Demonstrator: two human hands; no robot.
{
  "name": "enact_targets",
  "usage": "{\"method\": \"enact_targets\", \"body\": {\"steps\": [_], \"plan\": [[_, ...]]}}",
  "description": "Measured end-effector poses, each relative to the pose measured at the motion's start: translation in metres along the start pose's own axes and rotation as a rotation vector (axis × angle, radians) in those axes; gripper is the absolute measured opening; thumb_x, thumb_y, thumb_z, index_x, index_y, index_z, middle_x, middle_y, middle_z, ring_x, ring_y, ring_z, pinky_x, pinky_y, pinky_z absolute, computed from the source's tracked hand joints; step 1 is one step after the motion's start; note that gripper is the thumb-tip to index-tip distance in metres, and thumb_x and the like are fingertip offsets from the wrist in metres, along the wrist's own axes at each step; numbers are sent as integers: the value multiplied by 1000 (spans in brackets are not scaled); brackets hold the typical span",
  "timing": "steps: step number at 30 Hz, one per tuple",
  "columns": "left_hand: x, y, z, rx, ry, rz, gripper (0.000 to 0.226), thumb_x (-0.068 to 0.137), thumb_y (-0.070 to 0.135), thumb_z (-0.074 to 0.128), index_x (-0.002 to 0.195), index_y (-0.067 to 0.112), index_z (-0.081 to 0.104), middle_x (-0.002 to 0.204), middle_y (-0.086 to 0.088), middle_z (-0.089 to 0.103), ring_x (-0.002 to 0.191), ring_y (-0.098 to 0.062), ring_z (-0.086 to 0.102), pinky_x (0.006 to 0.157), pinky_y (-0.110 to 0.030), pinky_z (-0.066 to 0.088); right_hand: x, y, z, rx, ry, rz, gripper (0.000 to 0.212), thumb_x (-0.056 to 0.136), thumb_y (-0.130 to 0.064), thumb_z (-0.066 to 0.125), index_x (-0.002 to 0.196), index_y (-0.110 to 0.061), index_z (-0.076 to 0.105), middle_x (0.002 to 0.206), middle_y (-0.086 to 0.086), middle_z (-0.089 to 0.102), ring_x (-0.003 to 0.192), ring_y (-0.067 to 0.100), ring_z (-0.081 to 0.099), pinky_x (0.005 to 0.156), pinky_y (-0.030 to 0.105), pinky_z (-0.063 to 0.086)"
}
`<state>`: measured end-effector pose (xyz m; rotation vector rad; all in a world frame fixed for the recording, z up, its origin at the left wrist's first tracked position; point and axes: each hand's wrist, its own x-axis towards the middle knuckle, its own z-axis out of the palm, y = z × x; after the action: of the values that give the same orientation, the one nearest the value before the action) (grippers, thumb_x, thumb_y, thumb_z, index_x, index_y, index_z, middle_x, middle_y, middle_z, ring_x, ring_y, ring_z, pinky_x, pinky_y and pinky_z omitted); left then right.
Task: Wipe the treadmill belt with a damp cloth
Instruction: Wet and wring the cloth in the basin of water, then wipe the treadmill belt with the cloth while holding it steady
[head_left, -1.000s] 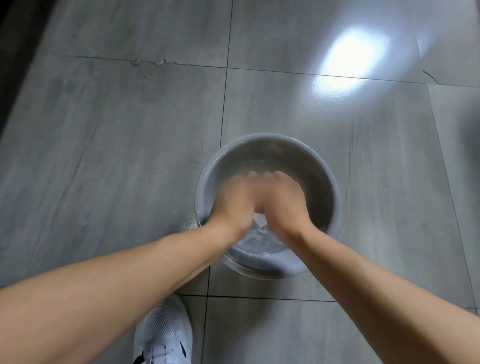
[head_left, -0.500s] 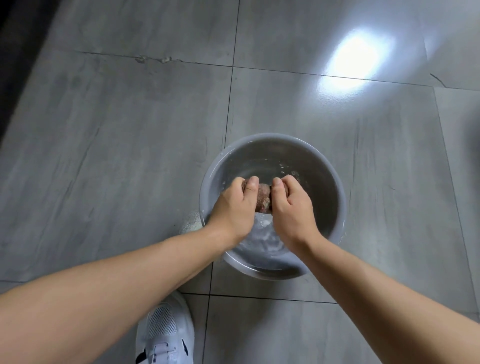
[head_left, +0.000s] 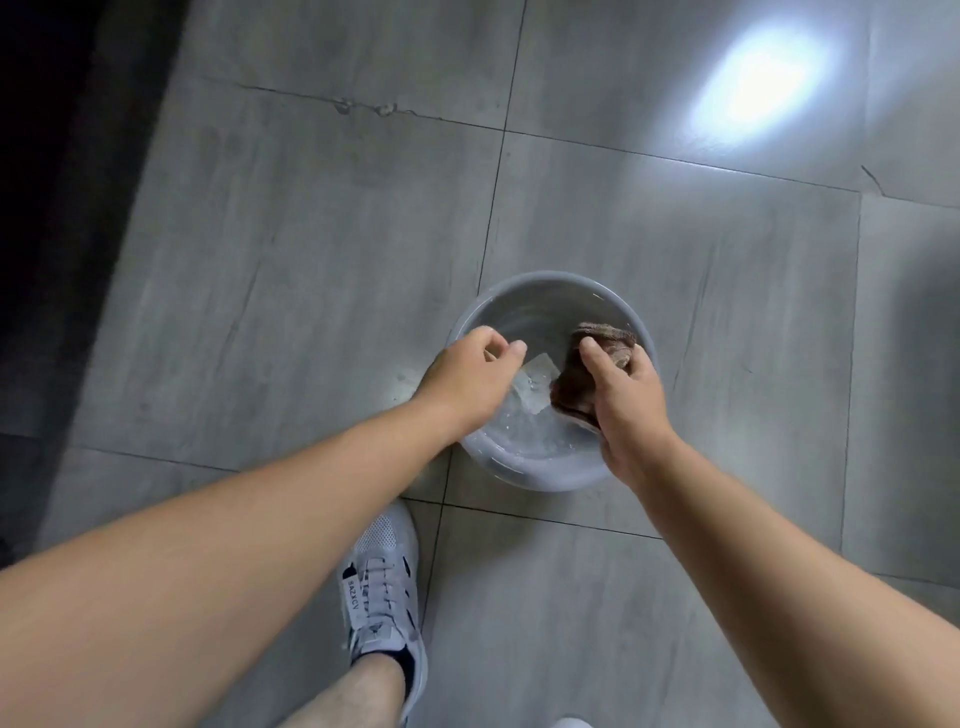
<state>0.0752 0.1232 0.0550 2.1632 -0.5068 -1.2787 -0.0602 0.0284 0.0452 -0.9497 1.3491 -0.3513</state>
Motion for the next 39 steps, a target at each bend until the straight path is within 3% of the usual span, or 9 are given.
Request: {"method": "enact_targets", "body": {"steps": [3,7,11,15,18,23,28,34,39], "plan": [[-24,9,-20,84,65,50,23,99,46,53,94,26,62,91,8,66,88,-15,63,77,-32,50,-20,-16,-2,-209,-23,-78,15,91,-28,66,106,-28,65,100,-7,73,97,14,69,96,46,54],[-70,15,-43,136,154,64,18,95,47,56,90,30,60,97,9,62,91,-15,62,82,-32,50,-60,-43,3,-464,-96,-197,25,90,-30,63,114,-29,57,100,-13,69,95,7,65,96,41,53],[-128,6,-85,181,288,34,28,92,56,53,103,31,58,108,7,59,95,-19,61,89,-39,52,-114,-78,19,-669,-207,-352,26,93,-33,64,116,-36,53,90,-22,65,84,-5,62,82,30,54],[-188,-13,-158,191,492,-23,48,93,56,52,129,25,55,129,-4,55,116,-30,57,101,-45,46,-169,-111,55,-964,-372,-590,32,93,-32,61,125,-35,54,105,-18,61,94,3,53,83,23,41],[-238,-39,-228,217,628,-114,46,98,51,53,135,23,53,136,-6,52,120,-31,55,99,-43,45,-208,-126,101,-1184,-519,-746,42,93,-41,56,134,-37,48,121,-9,59,108,14,55,84,33,47],[-321,-117,-329,154,761,-281,48,96,55,52,134,25,53,134,-6,54,120,-29,58,99,-48,48,-278,-133,211,-1423,-705,-967,52,94,-43,58,143,-33,43,129,2,57,100,31,63,74,35,49],[-395,-209,-400,36,886,-439,48,95,57,52,131,26,55,130,-4,58,115,-28,62,95,-48,52,-348,-118,335,-1502,-919,-1141,52,93,-45,58,141,-33,43,121,0,57,88,31,64,70,37,54],[-453,-302,-456,-72,917,-630,46,97,52,51,132,22,55,127,-7,57,109,-31,61,90,-43,51,-410,-79,468,-1565,-1082,-1188,56,93,-45,55,146,-36,38,130,-2,52,99,34,62,82,40,51],[-462,-357,-482,-161,902,-700,47,99,51,50,135,22,53,128,-7,56,108,-30,62,90,-44,53,-443,-33,557,-1489,-1229,-1292,56,93,-43,60,145,-33,42,127,-5,53,100,27,63,81,36,50]]}}
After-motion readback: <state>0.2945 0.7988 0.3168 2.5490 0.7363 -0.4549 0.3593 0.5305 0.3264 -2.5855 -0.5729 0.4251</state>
